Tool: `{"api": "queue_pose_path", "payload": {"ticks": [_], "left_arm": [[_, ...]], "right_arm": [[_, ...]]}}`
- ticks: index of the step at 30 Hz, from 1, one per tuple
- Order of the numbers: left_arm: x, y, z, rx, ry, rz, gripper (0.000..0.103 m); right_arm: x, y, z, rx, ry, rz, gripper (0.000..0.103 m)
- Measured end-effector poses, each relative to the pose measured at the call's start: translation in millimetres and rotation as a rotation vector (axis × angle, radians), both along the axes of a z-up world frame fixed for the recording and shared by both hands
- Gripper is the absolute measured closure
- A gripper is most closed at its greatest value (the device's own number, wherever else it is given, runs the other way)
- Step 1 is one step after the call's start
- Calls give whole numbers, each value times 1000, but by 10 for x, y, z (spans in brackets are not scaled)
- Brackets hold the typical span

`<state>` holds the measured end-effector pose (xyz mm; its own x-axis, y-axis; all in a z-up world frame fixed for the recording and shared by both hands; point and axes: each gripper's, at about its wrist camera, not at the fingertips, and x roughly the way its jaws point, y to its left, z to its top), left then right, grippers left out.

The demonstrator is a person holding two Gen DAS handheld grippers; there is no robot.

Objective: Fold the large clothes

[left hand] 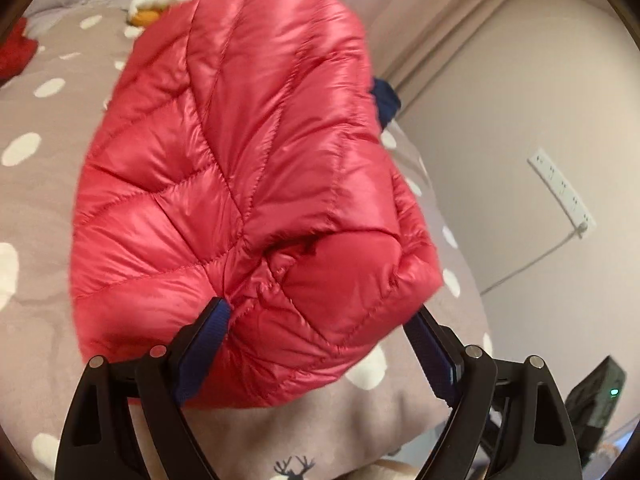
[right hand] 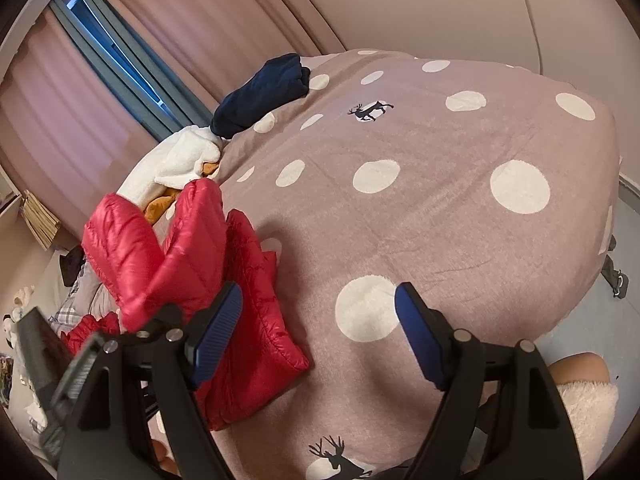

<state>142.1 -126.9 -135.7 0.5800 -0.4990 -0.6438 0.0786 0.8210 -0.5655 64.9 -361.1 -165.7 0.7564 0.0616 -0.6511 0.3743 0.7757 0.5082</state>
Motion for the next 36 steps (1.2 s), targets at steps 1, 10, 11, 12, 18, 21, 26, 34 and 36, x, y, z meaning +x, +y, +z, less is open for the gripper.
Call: {"api": "queue_pose_path", "payload": {"ticks": [1, 10, 11, 12, 18, 21, 26, 34, 36], "left_arm": [[-31, 17, 28, -5, -6, 8, 16], [-395, 398, 294, -88, -84, 47, 16], [-442, 475, 353, -87, -109, 67, 16], [-461, 526, 379, -80, -117, 84, 15], [-334, 945, 376, -58, -107, 253, 14], [-247, 1143, 299, -66, -61, 297, 14], [-185, 1450, 206, -78, -27, 366, 14], [-103, 1807, 69, -86, 22, 430, 14], [-84, 1870, 48, -94, 32, 440, 14]], "right_arm": [[0, -4, -1, 0, 0, -1, 23], [72, 86, 36, 2, -6, 12, 21], [90, 119, 49, 4, -10, 21, 21], [109, 154, 62, 5, -15, 30, 20], [269, 454, 166, 3, -38, 94, 15], [355, 621, 220, 2, -47, 130, 13], [484, 907, 324, -13, -90, 177, 3], [753, 1319, 449, -65, -144, 276, 0], [905, 1422, 355, -105, -107, 297, 1]]}}
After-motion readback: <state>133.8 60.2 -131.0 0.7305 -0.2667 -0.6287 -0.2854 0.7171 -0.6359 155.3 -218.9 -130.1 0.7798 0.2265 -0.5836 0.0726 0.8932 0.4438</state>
